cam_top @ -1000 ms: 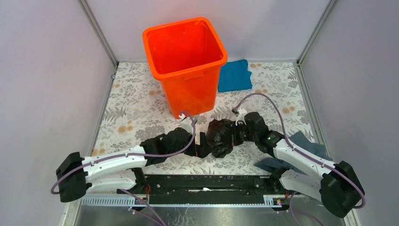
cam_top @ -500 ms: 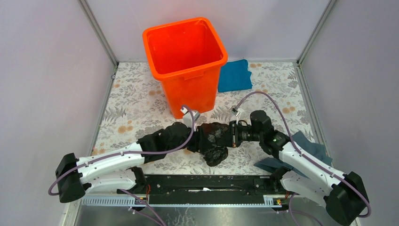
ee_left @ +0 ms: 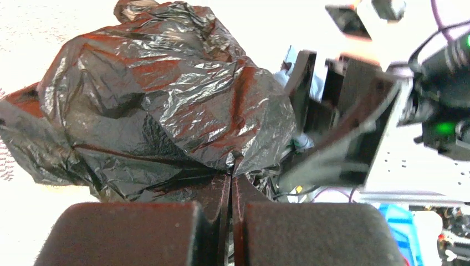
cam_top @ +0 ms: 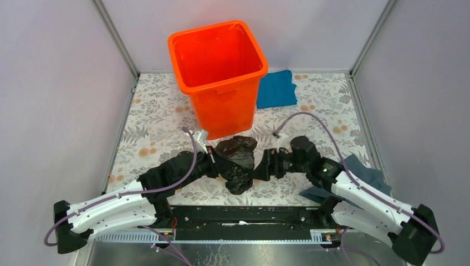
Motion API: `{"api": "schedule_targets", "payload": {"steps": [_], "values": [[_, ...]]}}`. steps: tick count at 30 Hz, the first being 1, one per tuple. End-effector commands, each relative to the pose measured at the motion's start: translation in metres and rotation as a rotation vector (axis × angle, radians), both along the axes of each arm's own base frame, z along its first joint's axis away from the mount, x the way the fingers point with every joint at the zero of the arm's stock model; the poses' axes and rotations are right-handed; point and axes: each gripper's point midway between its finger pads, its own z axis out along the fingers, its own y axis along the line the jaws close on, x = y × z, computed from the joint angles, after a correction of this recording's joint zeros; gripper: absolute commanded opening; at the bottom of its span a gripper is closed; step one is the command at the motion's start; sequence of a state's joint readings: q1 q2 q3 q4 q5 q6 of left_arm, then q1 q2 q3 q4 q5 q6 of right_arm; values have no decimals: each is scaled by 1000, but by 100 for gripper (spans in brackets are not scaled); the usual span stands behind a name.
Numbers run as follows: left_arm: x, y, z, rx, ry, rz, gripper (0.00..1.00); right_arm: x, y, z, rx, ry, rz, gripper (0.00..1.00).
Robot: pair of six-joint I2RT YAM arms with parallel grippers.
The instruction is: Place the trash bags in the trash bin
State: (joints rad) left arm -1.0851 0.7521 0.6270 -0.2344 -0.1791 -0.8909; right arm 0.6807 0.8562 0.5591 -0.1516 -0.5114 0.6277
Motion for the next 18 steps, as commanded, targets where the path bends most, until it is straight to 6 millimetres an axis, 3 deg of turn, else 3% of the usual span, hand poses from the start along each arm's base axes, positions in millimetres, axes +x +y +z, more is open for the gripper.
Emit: {"api": "schedule_targets", "payload": {"steps": [1,7,10,14,18], "values": [[11,11,0,-100,29,117,0,-21,51,22,51,-40,50,83],[12,21,7,-121,27,156,0,-11,80,7,-105,-39,-86,87],[10,23,9,-121,14,144,0,-7,90,15,-106,-62,-109,90],[8,32,16,-115,-6,150,0,1,93,31,-117,-115,-152,92],[6,36,25,-137,-27,148,0,19,89,31,-171,-167,-222,92]]}}
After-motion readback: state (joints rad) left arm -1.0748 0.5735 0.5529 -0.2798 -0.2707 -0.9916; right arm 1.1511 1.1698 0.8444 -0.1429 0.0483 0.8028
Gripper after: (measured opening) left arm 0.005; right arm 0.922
